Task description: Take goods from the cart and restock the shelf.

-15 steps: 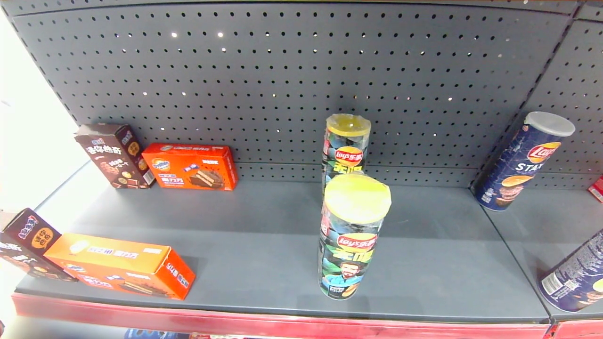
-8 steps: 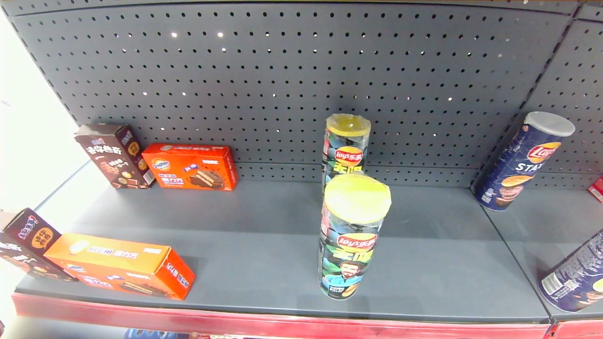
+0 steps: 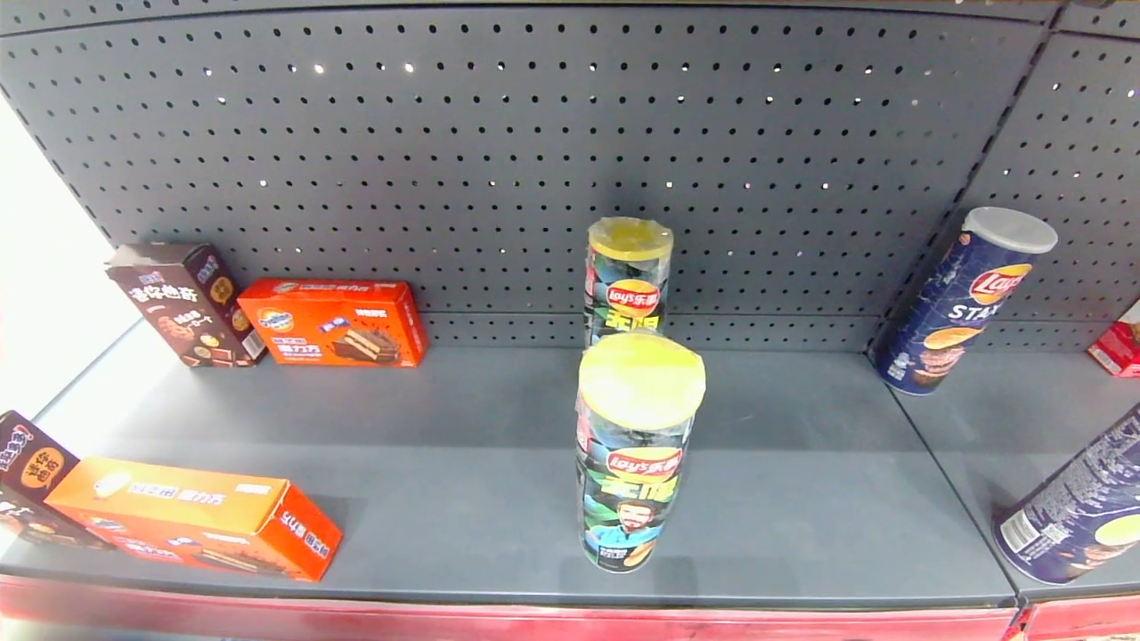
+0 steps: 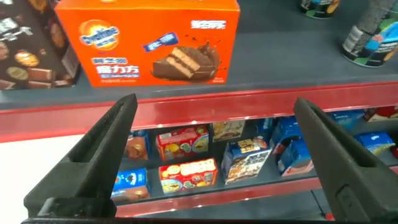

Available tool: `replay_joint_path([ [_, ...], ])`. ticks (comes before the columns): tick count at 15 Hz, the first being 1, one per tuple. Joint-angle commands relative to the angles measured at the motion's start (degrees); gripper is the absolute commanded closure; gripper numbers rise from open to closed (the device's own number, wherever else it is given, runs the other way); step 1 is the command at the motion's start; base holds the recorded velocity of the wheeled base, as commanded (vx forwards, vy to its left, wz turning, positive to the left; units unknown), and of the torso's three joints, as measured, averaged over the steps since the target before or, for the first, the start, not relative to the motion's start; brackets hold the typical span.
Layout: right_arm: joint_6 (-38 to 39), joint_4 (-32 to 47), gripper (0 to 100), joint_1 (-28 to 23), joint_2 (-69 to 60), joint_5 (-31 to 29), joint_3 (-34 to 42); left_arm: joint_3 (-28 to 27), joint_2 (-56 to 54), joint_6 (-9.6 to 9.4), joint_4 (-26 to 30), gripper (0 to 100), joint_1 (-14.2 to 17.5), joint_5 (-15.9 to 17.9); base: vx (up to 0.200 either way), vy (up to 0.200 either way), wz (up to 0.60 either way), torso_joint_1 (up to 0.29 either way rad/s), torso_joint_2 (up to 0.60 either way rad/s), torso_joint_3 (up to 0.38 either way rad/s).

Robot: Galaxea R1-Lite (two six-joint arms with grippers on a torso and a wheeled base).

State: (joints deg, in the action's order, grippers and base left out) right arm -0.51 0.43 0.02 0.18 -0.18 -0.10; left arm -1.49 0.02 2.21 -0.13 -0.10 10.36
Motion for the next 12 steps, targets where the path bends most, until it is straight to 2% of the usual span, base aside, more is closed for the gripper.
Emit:
replay_joint_path([
  [1,-0.02,-0.08,0,-0.02,0.08,0.01,0.01,-0.01,-0.02,0.08,-0.04,0,0.01,-0.08,0.000,0.000,0.00,0.000,0.00,0.000],
  [5,-0.02,-0.08,0,-0.02,0.08,0.01,0.01,0.08,-0.02,-0.45,-0.04,0,0.01,-0.34,0.000,0.000,0.00,0.000,0.00,0.000],
  [6,0.07,-0.08,0,-0.02,0.08,0.01,0.01,0.08,-0.02,-1.06,0.05,0,0.10,-1.84,0.000,0.000,0.00,0.000,0.00,0.000],
  [7,0.07,0.01,0,-0.02,0.08,0.01,0.01,0.08,-0.02,-3.70,0.13,0,0.10,-4.21,0.000,0.000,0.00,0.000,0.00,0.000],
  [8,0.07,-0.08,0,-0.02,0.08,0.01,0.01,-0.01,-0.02,-6.60,0.22,0,0.10,-4.39,0.000,0.000,0.00,0.000,0.00,0.000],
  [9,0.07,0.01,0,-0.02,0.08,0.01,0.01,-0.01,-0.02,-8.45,0.22,0,0.10,-4.12,0.000,0.000,0.00,0.000,0.00,0.000],
  [10,0.07,0.01,0,-0.02,0.08,0.01,0.01,-0.01,-0.02,-8.53,0.31,0,0.10,-4.03,0.000,0.000,0.00,0.000,0.00,0.000],
  [12,0.07,0.01,0,-0.02,0.08,0.01,0.01,-0.01,-0.02,-9.59,0.05,0,0.10,-6.32,0.000,0.000,0.00,0.000,0.00,0.000],
])
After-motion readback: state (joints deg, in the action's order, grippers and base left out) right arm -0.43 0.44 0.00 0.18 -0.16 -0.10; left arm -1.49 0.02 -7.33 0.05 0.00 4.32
